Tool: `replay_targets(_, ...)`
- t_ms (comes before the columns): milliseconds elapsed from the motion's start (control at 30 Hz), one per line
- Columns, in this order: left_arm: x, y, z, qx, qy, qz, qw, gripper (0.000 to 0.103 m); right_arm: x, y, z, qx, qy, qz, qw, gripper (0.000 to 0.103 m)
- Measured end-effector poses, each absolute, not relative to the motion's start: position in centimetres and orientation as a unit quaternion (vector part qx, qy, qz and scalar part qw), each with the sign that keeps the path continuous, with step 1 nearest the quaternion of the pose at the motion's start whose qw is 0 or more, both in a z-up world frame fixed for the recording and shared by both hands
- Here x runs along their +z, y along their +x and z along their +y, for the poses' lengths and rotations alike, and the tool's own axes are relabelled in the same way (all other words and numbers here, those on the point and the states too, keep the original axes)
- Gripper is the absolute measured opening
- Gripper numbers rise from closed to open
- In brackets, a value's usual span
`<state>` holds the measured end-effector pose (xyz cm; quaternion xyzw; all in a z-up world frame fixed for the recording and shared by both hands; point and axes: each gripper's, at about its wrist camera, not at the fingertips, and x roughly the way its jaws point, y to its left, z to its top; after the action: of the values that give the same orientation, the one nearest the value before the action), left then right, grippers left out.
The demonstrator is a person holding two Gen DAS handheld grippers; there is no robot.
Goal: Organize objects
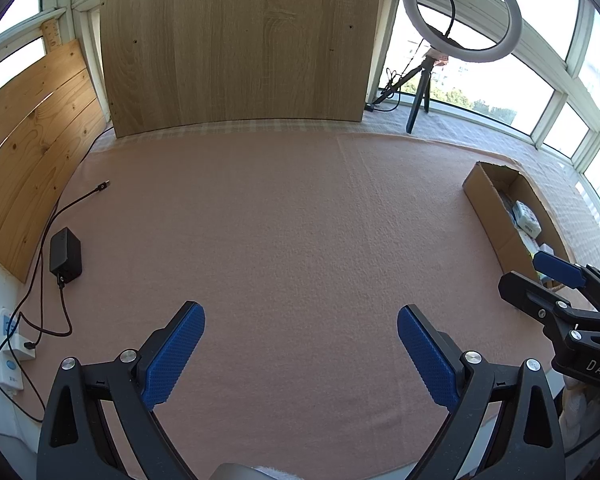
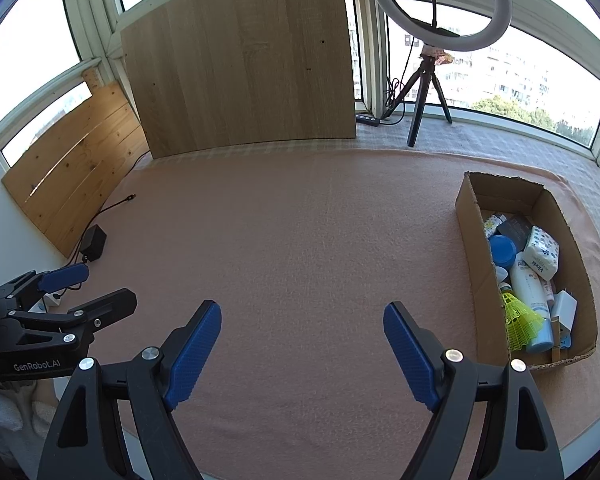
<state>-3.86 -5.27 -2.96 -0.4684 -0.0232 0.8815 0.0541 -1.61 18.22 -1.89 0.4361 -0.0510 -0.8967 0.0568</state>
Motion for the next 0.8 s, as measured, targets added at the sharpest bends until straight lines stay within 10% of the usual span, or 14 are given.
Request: replay_targets(800,-3.02,-3.57,-5.72,0.883,-0.467,-0.020,0.049,0.099,-2.29,-1.22,17.83,-0.894,0.441,-0.051,0.058,0.080)
